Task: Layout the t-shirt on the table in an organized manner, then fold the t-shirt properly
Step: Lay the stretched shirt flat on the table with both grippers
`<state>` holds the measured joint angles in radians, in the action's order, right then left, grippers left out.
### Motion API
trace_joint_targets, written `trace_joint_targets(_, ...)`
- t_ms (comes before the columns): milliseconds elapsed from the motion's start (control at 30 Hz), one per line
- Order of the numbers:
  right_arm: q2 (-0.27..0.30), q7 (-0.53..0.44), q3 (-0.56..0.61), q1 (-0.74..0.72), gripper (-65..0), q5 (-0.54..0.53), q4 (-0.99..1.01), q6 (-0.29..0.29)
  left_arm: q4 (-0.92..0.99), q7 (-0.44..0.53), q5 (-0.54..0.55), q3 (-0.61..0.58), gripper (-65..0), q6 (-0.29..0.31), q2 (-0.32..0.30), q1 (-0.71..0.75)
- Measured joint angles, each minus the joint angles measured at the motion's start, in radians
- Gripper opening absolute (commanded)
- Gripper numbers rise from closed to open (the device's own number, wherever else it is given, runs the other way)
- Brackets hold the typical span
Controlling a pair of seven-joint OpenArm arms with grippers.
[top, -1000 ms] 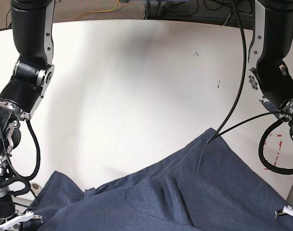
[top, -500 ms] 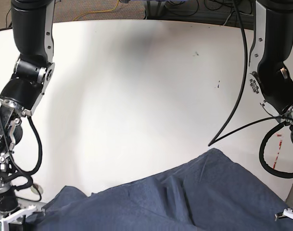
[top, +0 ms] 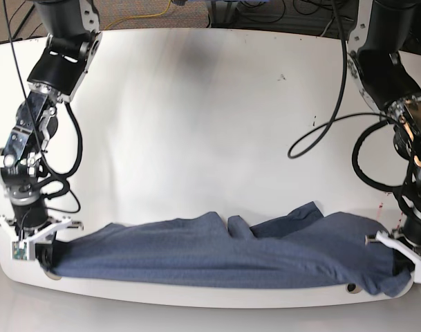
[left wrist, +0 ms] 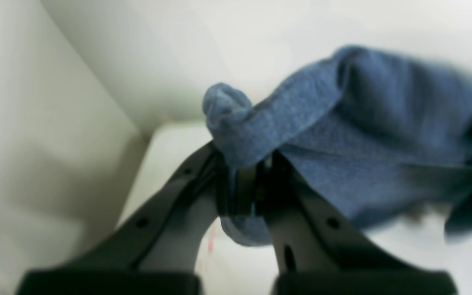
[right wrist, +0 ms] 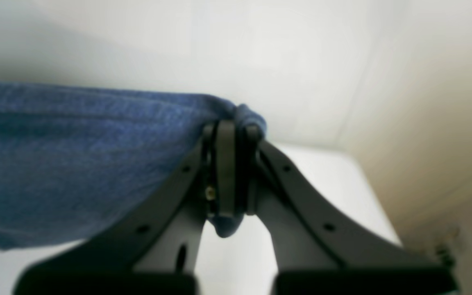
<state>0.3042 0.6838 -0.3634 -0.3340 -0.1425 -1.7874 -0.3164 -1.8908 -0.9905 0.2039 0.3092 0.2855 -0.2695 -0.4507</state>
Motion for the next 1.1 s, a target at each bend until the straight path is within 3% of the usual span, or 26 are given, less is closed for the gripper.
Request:
trace_joint_targets(233,-0.039,0.006,-0.028,0.194,-65.0,0.004,-0.055,-0.064,-0.064,-0.006,-0.001,0.046,-65.0,0.003,0.009,0.241)
trace_joint_targets(500,-0.105,0.002,-0.064,0.383,-65.0,0.008,-0.098,-0.087,-0.077,0.0,0.004,0.117,-65.0,0.142,0.01,0.466)
trace_joint_targets(800,-0.159,-0.006,-0.098,0.53,-65.0,0.006,-0.099,-0.114,-0.077,0.012,0.0,0.211,-65.0,0.21,0.011,0.677)
trace_joint_targets(1100,-0.214,-0.003,-0.122,0.631,-65.0,0.007,-0.099,-0.133,-0.076,0.016,0.0,0.279,-65.0,0.3,0.01,0.781)
